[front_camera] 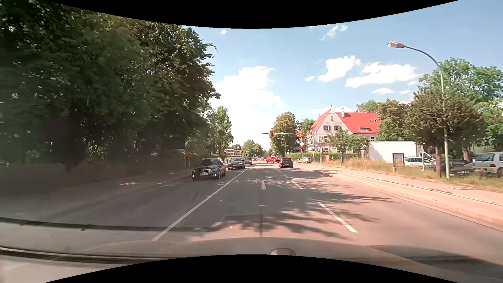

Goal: Follow the waypoints while adhering to traffic rules and regulations

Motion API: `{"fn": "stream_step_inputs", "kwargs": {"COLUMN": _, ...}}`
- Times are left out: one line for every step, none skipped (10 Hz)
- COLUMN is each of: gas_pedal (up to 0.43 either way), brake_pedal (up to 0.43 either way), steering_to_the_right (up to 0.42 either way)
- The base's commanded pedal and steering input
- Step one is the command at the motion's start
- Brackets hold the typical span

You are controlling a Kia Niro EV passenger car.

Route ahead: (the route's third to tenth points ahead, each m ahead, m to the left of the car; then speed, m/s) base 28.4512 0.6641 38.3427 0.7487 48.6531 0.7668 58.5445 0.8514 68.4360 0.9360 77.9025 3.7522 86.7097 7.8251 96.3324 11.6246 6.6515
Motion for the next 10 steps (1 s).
{"fn": "stream_step_inputs", "kwargs": {"gas_pedal": 0.110, "brake_pedal": 0.000, "steering_to_the_right": 0.002}}
{"fn": "stream_step_inputs", "kwargs": {"gas_pedal": 0.110, "brake_pedal": 0.000, "steering_to_the_right": 0.001}}
{"fn": "stream_step_inputs", "kwargs": {"gas_pedal": 0.098, "brake_pedal": 0.000, "steering_to_the_right": 0.001}}
{"fn": "stream_step_inputs", "kwargs": {"gas_pedal": 0.059, "brake_pedal": 0.000, "steering_to_the_right": 0.001}}
{"fn": "stream_step_inputs", "kwargs": {"gas_pedal": 0.047, "brake_pedal": 0.000, "steering_to_the_right": 0.001}}
{"fn": "stream_step_inputs", "kwargs": {"gas_pedal": 0.047, "brake_pedal": 0.000, "steering_to_the_right": 0.001}}
{"fn": "stream_step_inputs", "kwargs": {"gas_pedal": 0.047, "brake_pedal": 0.000, "steering_to_the_right": 0.001}}
{"fn": "stream_step_inputs", "kwargs": {"gas_pedal": 0.039, "brake_pedal": 0.000, "steering_to_the_right": 0.000}}
{"fn": "stream_step_inputs", "kwargs": {"gas_pedal": 0.020, "brake_pedal": 0.000, "steering_to_the_right": -0.003}}
{"fn": "stream_step_inputs", "kwargs": {"gas_pedal": 0.000, "brake_pedal": 0.000, "steering_to_the_right": -0.005}}
